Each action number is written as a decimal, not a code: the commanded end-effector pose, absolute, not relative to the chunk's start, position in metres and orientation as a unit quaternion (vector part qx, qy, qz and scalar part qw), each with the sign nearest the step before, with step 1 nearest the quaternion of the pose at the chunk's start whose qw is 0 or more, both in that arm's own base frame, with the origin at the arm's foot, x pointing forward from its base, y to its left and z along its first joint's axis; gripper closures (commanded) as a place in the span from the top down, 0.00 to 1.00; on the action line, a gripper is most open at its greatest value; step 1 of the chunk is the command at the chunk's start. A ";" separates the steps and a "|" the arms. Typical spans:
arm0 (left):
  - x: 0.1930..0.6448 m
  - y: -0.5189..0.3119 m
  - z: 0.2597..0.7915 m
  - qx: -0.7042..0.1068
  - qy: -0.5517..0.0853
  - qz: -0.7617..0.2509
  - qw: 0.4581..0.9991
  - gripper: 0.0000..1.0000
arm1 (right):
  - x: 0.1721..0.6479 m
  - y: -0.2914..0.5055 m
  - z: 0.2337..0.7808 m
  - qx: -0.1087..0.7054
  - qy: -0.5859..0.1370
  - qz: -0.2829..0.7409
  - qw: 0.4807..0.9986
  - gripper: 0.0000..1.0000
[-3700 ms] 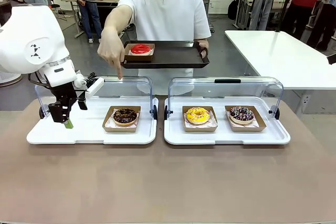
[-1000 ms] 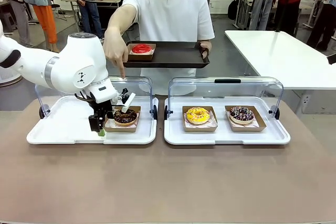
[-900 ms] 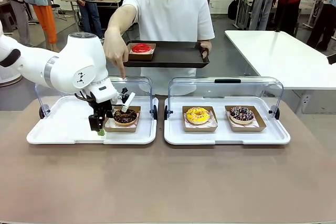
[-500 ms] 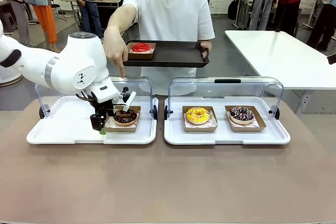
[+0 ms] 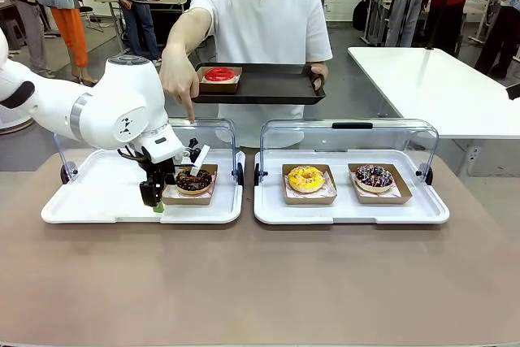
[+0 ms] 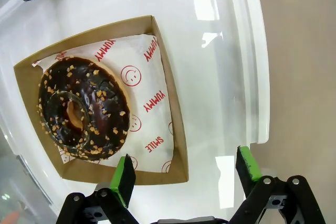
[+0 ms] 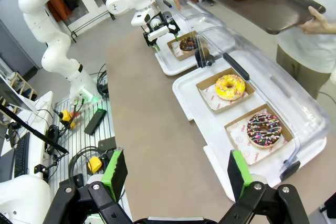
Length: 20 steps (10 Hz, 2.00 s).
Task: Provide the desired donut to the person.
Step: Pick up and lift the Paper togo box containing the Donut pointed at by the person.
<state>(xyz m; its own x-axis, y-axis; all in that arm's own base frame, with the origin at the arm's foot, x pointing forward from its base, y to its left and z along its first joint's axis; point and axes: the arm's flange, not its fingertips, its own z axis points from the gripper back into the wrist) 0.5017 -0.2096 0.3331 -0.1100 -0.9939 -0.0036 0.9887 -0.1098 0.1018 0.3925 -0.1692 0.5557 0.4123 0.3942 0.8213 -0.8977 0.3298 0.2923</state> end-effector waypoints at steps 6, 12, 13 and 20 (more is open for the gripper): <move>0.504 -0.213 0.323 0.032 -0.046 -0.745 0.664 0.48 | 0.393 -0.169 0.556 0.388 -0.329 0.429 0.746 1.00; 0.503 -0.212 0.323 0.031 -0.048 -0.744 0.666 0.11 | 0.393 -0.169 0.556 0.388 -0.329 0.429 0.746 1.00; 0.504 -0.211 0.324 0.030 -0.048 -0.744 0.666 0.00 | 0.393 -0.169 0.556 0.388 -0.329 0.429 0.746 1.00; 0.502 -0.207 0.332 0.039 -0.057 -0.742 0.667 0.00 | 0.393 -0.169 0.556 0.388 -0.329 0.429 0.746 1.00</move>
